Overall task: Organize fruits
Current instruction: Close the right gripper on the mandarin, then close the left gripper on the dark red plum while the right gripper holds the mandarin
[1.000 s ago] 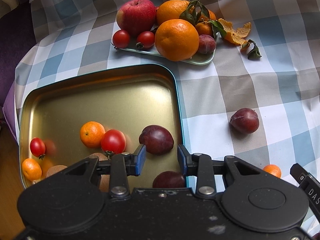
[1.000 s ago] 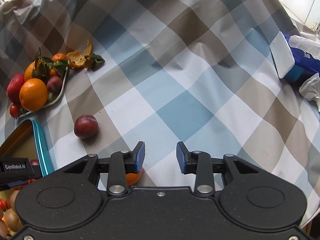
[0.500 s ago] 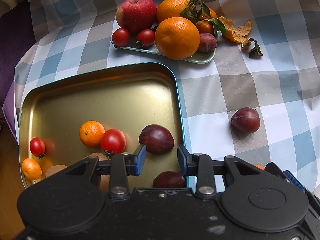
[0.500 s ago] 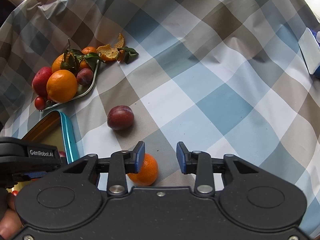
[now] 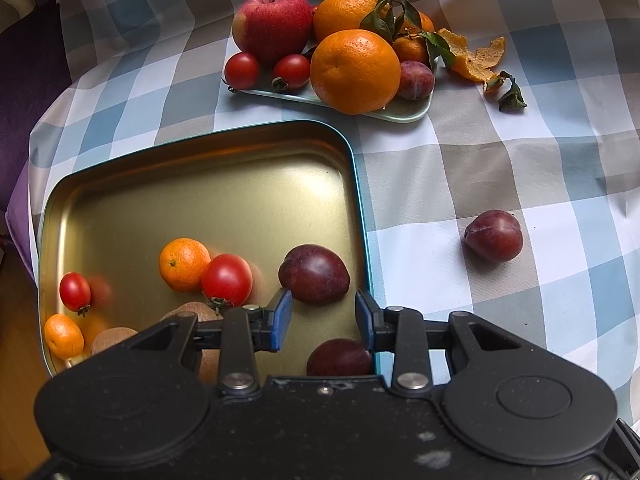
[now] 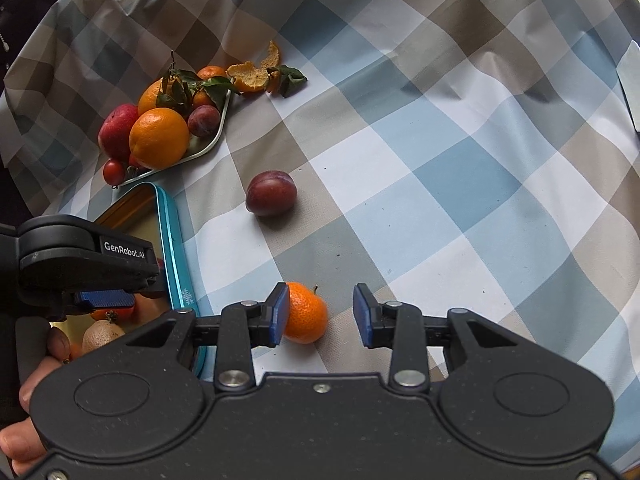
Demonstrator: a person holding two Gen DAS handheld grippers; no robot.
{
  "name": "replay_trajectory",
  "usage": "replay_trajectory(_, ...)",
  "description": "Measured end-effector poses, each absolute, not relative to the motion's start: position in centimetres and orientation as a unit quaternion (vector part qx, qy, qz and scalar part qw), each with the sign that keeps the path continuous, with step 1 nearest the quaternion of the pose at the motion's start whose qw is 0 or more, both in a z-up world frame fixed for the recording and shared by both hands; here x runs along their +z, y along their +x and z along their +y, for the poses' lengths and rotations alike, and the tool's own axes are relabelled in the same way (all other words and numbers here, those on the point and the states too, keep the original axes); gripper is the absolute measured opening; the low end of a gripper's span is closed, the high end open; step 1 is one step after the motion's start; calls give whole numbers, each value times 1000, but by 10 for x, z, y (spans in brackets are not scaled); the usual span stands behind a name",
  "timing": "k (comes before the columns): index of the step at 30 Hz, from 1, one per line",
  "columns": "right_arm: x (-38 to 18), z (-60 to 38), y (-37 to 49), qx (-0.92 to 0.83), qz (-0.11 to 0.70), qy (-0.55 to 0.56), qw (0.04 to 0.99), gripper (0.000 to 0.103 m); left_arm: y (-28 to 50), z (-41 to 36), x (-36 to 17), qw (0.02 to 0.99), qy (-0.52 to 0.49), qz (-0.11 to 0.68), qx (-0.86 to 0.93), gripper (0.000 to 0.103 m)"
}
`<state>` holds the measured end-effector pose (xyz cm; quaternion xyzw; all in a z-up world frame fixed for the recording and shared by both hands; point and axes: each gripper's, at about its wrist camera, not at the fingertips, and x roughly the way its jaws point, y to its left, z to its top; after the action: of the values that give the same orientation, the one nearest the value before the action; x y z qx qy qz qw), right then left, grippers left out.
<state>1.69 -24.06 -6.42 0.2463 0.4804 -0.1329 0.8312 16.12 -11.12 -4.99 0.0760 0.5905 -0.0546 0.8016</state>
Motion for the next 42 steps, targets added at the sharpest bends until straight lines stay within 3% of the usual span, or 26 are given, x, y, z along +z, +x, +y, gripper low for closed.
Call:
replay_trajectory(8, -72, -220, 19, -76, 524, 225, 818, 45, 161, -112, -50, 801, 76, 591, -56, 35)
replay_trajectory(33, -66, -229, 24, -90, 474, 283, 829, 45, 163, -111, -50, 801, 73, 592, -51, 35)
replay_trajectory(42, -79, -213, 31, -95, 507, 249, 820, 51, 163, -110, -51, 802, 73, 591, -51, 35)
